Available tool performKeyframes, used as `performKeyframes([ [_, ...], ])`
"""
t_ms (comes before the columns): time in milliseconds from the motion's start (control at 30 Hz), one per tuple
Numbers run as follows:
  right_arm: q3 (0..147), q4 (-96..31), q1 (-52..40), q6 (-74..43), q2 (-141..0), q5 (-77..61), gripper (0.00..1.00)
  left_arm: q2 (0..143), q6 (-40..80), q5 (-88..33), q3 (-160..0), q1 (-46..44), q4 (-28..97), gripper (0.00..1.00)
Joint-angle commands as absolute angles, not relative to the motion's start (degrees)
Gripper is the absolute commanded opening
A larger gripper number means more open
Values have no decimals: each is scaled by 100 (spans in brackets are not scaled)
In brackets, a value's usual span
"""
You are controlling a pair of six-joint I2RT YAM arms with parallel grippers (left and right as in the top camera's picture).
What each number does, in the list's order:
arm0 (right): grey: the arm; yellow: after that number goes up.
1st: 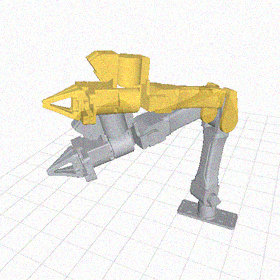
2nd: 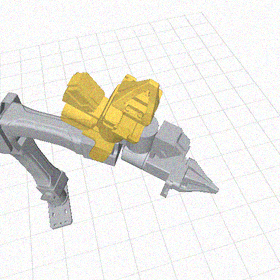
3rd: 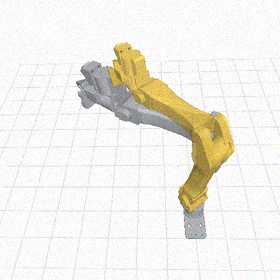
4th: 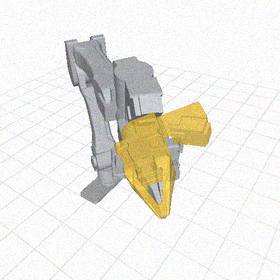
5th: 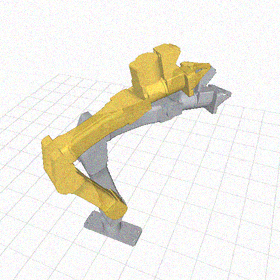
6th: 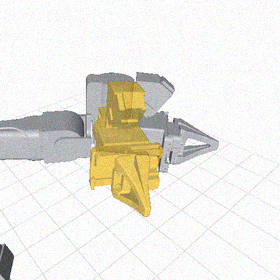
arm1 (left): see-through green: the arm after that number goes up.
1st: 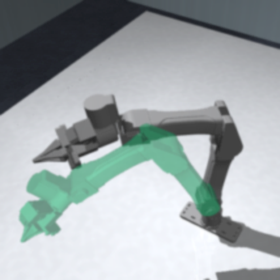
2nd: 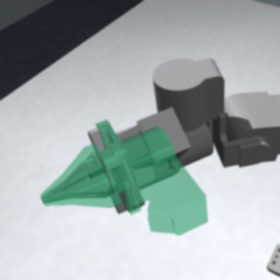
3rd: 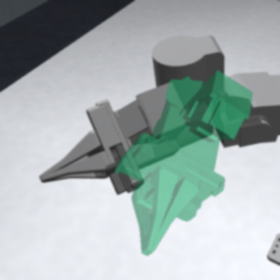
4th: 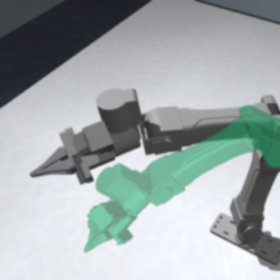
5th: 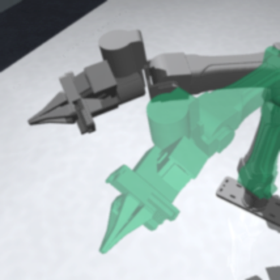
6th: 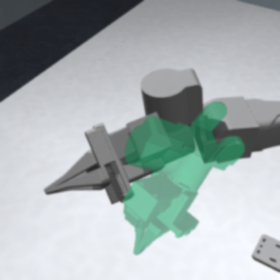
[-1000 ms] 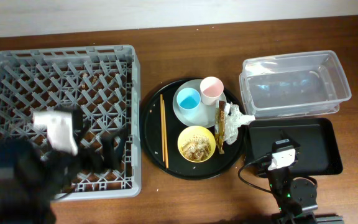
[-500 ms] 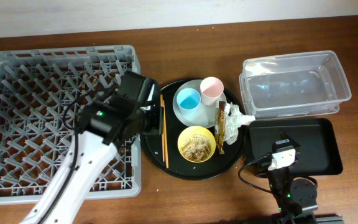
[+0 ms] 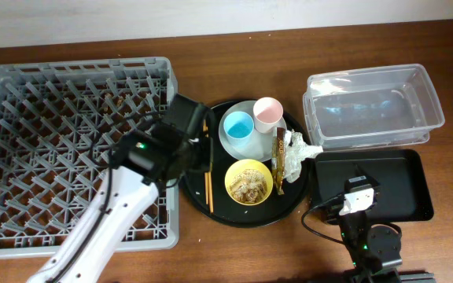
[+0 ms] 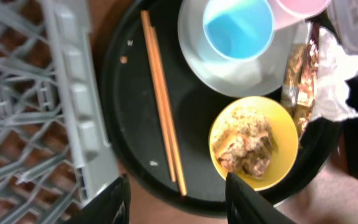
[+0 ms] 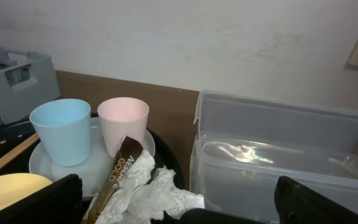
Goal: Sort waste into correct bins and load items into the dishwasher rack
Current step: 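Reach the left gripper to the chopsticks on the black tray and grasp, then carry the chopsticks with the left gripper into the grey dish rack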
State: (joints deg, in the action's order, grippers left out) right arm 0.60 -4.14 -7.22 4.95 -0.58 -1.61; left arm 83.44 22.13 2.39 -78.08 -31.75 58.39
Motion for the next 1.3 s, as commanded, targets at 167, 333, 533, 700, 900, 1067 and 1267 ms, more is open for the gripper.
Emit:
performKeyframes([
  [167, 32, -436, -749, 537, -21, -193, 99, 9529, 2781, 690, -6539, -3487, 4198, 13],
  [333, 32, -436, -749, 537, -21, -193, 99, 10547, 2781, 388, -6539, -3524, 3706, 19],
  [533, 32, -436, -749, 537, -21, -193, 99, 10844, 2781, 429, -6539, -3520, 3555, 19],
  [700, 32, -436, -749, 537, -21, -193, 99, 10879, 2783, 320, -6372, -3632, 3385, 11],
  [900, 32, -436, -749, 537, -21, -193, 99, 10685, 2781, 416, -6643, -3642, 3575, 0],
  [1067, 32, -434, -749, 537, -21, -193, 99, 9745, 2722, 1406, -7448, -3614, 4488, 0],
  [1267, 32, -436, -749, 537, -21, -193, 99, 8475, 2206, 1741, -7614, -2742, 5009, 0],
])
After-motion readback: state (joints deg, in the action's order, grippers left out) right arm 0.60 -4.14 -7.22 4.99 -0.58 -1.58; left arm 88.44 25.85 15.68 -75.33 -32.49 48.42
